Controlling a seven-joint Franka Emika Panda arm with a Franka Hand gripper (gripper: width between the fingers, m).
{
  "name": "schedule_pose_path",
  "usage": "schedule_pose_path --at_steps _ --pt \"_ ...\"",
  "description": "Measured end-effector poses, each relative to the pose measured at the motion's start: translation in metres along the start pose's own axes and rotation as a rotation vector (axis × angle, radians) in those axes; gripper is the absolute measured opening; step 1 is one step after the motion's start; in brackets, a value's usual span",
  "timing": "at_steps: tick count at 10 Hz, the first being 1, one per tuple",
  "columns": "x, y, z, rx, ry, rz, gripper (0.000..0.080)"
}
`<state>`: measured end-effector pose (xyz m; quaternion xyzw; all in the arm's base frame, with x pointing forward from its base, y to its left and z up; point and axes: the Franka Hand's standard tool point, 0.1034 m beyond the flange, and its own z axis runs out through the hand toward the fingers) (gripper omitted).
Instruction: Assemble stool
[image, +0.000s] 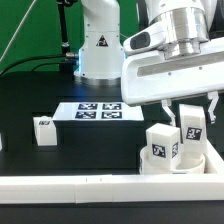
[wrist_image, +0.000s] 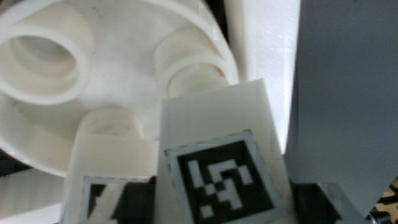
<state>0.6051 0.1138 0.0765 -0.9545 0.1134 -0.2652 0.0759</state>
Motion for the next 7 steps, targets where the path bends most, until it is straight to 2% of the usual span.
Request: schedule_pose_path --at_steps 4,6,7 --pt "-0.0018 0.0012 0.0034 0.0 0.021 -0.004 0.0324" --pt "-0.0014 0.0092 0.0018 -0.008 0.02 -0.013 0.0324" --pt "-0.0017 0.0084 0.0022 -0.007 0.02 -0.015 0.034"
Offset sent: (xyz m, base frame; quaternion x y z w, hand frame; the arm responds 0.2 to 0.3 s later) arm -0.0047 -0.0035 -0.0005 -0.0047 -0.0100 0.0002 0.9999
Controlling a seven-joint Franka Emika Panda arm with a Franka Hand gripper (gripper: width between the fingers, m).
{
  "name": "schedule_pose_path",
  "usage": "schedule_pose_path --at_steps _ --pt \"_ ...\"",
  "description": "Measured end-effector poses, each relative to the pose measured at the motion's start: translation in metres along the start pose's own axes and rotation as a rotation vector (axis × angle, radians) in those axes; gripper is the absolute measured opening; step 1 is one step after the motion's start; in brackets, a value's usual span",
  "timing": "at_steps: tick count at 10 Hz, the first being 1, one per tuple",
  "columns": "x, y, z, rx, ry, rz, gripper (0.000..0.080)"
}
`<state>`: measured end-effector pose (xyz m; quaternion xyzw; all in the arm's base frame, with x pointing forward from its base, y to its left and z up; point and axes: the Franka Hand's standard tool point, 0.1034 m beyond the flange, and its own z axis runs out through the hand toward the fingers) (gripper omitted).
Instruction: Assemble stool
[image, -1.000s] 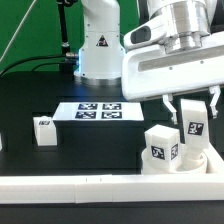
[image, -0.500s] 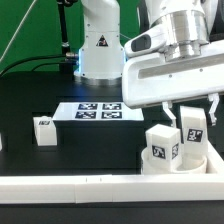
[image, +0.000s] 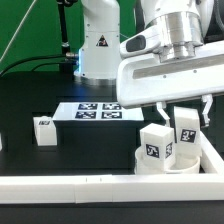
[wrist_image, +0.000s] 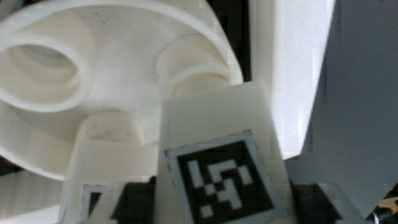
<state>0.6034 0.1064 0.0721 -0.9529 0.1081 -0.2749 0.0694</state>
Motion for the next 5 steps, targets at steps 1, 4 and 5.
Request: schedule_pose_path --at_steps 1,4,5 --pt "-0.0002 0.0003 0.0002 0.0 -0.001 0.0 0.034" --pt "-0.0007 0.0006 0.0006 -0.001 -0.002 -0.001 0.0629" --pt "-0.0008 0.0006 0.0007 -0.001 -0.002 -0.001 0.0629"
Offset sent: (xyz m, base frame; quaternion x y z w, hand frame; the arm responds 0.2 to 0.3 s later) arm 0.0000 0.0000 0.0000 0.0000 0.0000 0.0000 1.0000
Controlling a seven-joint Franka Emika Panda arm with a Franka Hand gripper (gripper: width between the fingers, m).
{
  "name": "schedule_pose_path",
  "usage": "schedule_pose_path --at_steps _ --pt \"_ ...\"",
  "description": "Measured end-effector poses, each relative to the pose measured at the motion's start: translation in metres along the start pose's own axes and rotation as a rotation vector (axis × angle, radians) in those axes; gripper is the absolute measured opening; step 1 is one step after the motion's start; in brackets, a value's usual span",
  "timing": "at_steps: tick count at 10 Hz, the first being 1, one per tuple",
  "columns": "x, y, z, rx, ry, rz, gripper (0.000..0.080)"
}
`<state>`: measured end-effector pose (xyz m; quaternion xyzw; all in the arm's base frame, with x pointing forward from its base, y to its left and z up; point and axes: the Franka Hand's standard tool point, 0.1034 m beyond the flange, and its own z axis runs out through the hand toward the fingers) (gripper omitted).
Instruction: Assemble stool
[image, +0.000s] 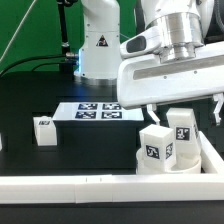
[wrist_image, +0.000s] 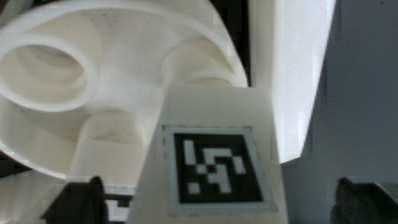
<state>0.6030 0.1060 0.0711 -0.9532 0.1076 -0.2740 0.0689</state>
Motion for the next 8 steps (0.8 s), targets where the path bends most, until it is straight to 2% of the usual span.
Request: schedule_pose_path --at_steps 6,7,8 --pt "-0.001 0.001 0.001 -0.003 -0.015 0.0 0.0648" --pt "0.003 0.004 -0.007 -0.012 -0.098 0.016 0.0648" --pt "0.01 0.0 -0.023 -0.01 -0.164 0.018 0.0648"
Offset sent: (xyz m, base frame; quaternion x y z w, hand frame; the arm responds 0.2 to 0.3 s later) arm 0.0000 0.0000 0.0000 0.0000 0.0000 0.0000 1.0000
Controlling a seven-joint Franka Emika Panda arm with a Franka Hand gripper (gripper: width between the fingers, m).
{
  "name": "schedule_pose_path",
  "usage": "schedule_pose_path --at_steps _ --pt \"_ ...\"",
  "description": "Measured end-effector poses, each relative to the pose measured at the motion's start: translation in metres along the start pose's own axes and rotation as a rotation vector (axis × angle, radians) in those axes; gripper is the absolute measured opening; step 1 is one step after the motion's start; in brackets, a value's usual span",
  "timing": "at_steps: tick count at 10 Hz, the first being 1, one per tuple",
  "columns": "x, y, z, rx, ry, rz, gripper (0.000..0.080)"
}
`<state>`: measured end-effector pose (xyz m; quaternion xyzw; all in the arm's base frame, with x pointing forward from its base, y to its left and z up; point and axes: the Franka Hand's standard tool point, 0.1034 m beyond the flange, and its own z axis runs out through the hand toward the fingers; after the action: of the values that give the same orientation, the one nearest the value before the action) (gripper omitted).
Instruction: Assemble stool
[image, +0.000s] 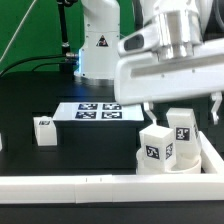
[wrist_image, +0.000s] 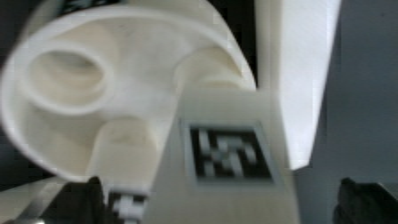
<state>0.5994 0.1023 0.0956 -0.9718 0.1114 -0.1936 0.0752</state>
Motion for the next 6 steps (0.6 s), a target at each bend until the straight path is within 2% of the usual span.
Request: schedule_pose_path --at_steps 1,2,3,4,6 --pt "0.005 -0.005 -0.007 0.004 0.005 -0.006 0.0648" --pt "0.003 -0.009 -0.006 0.006 0.001 -0.008 0.0648" --pt "0.001 -0.003 -0.005 0.003 -0.015 0.015 0.0648" --pt "-0.004 -0.001 -0.003 0.0 -0.091 0.021 0.0648" --pt "0.0 0.003 -0.004 0.002 -0.21 0.033 0.0648"
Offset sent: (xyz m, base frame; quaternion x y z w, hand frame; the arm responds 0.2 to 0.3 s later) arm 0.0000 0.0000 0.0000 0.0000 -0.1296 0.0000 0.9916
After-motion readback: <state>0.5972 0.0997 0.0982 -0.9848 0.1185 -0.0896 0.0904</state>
